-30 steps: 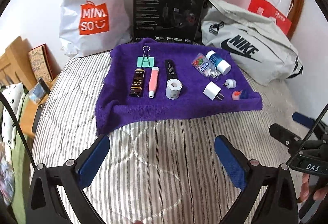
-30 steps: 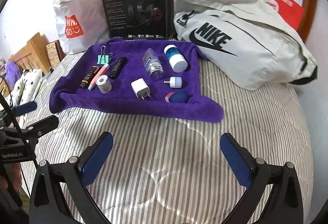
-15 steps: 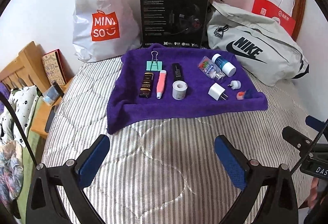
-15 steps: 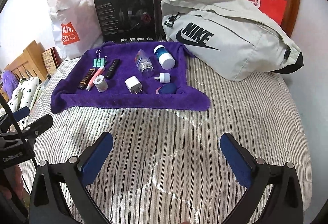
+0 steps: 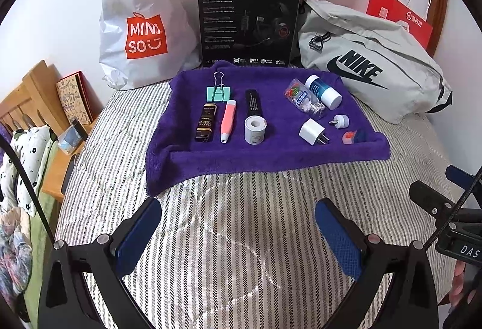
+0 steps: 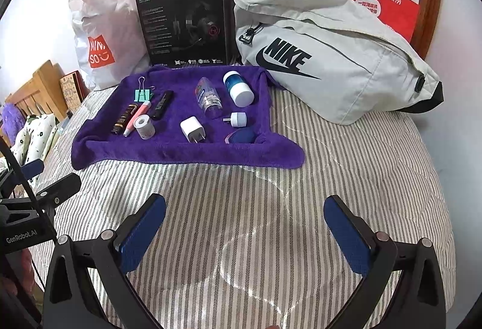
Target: Organize rigid objects
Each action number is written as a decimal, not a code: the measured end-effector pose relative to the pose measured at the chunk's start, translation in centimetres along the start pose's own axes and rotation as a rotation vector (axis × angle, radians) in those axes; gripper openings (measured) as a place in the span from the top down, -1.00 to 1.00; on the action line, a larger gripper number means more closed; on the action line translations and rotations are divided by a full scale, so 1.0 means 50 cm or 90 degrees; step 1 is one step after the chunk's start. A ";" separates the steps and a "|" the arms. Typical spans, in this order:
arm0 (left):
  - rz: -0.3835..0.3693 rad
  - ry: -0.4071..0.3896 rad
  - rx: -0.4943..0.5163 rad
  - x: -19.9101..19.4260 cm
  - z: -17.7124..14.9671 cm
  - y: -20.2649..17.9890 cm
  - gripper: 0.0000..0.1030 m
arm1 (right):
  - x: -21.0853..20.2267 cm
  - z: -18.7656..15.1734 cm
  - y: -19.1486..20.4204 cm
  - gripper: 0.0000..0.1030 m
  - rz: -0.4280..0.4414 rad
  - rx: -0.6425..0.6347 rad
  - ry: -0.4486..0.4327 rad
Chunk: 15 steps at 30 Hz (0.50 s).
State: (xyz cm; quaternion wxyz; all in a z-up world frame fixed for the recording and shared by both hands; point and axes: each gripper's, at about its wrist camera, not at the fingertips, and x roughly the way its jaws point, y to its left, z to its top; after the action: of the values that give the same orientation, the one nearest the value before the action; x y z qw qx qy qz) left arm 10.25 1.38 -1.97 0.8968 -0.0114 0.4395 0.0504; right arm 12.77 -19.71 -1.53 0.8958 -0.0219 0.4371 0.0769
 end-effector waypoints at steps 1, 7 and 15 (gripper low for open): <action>0.000 0.001 0.000 0.001 0.000 0.000 -1.00 | 0.001 0.000 0.000 -1.00 -0.001 -0.001 0.001; -0.004 0.005 -0.005 0.006 0.001 0.001 -1.00 | 0.009 0.001 0.001 -1.00 -0.008 -0.002 0.005; -0.004 0.007 -0.007 0.009 0.002 0.002 -1.00 | 0.009 0.003 0.002 -1.00 -0.009 -0.003 0.004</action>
State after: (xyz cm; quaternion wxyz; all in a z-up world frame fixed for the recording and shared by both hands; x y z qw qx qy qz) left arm 10.56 1.53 -2.26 0.8944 -0.0183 0.4442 0.0498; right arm 13.12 -19.55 -1.80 0.8950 -0.0274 0.4395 0.0715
